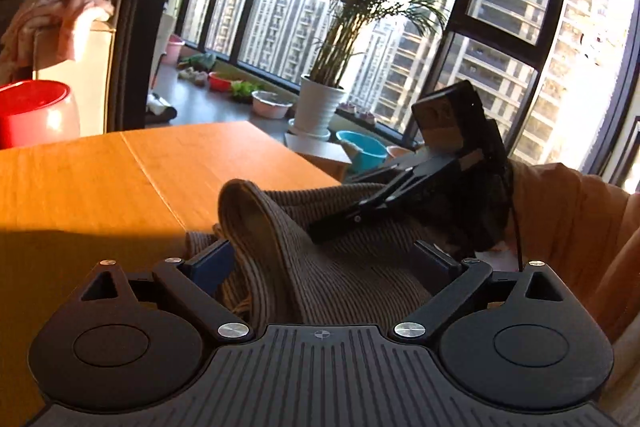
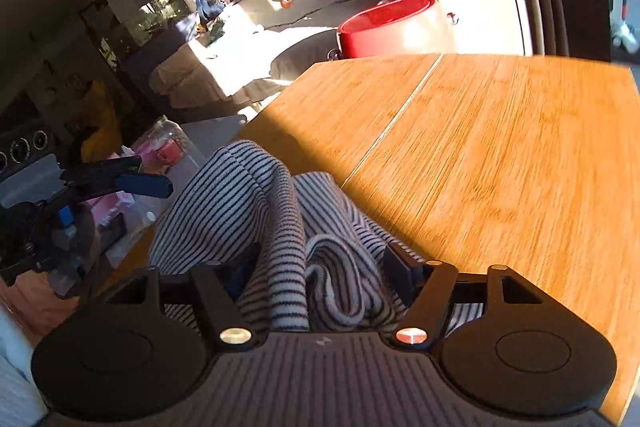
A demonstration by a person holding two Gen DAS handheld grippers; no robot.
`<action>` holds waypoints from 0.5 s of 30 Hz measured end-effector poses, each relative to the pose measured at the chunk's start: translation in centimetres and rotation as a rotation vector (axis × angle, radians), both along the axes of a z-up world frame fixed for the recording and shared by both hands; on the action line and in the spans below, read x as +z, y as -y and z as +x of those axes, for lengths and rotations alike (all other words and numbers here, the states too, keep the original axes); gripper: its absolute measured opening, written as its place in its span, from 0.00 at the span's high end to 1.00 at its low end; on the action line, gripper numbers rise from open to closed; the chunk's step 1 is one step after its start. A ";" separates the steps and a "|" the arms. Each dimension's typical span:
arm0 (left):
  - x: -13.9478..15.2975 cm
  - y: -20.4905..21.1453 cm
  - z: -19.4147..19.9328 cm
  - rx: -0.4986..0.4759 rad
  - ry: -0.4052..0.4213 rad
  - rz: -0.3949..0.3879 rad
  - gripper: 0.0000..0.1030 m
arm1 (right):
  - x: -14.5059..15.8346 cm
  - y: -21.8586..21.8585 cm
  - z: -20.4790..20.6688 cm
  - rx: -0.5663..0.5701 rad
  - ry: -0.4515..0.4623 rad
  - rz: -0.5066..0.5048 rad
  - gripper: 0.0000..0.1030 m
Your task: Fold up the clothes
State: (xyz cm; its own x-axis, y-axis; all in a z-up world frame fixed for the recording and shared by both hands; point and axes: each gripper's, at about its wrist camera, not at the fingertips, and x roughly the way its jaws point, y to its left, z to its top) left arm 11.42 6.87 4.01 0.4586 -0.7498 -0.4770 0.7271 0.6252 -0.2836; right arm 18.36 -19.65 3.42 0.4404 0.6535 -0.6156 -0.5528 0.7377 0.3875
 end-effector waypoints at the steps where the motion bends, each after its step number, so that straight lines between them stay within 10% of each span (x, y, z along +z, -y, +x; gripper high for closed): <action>1: -0.5 1.1 0.3 0.009 -0.007 0.029 0.06 | 0.8 -0.2 -0.3 -0.023 0.051 -0.063 0.20; 3: -2.3 3.0 1.1 0.078 -0.013 0.131 0.15 | 2.3 -0.1 -1.0 -0.081 0.141 -0.146 0.18; 8: -3.1 2.2 2.9 0.179 -0.086 0.044 0.30 | 6.2 1.1 -6.1 -0.327 0.455 -0.342 0.16; 11: -3.3 1.9 3.8 0.233 -0.107 0.023 0.31 | 6.0 1.5 -9.6 -0.274 0.428 -0.184 0.79; 15: -4.3 1.4 4.5 0.286 -0.138 0.019 0.29 | 3.6 1.4 -12.2 -0.232 0.345 -0.074 0.80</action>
State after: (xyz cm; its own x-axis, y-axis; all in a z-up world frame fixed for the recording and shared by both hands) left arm 15.88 5.47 -0.27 0.5793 -0.5905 -0.5619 0.4767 0.8046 -0.3541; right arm 6.19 -21.04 7.05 0.7591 0.4723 -0.4479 -0.4572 0.8767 0.1496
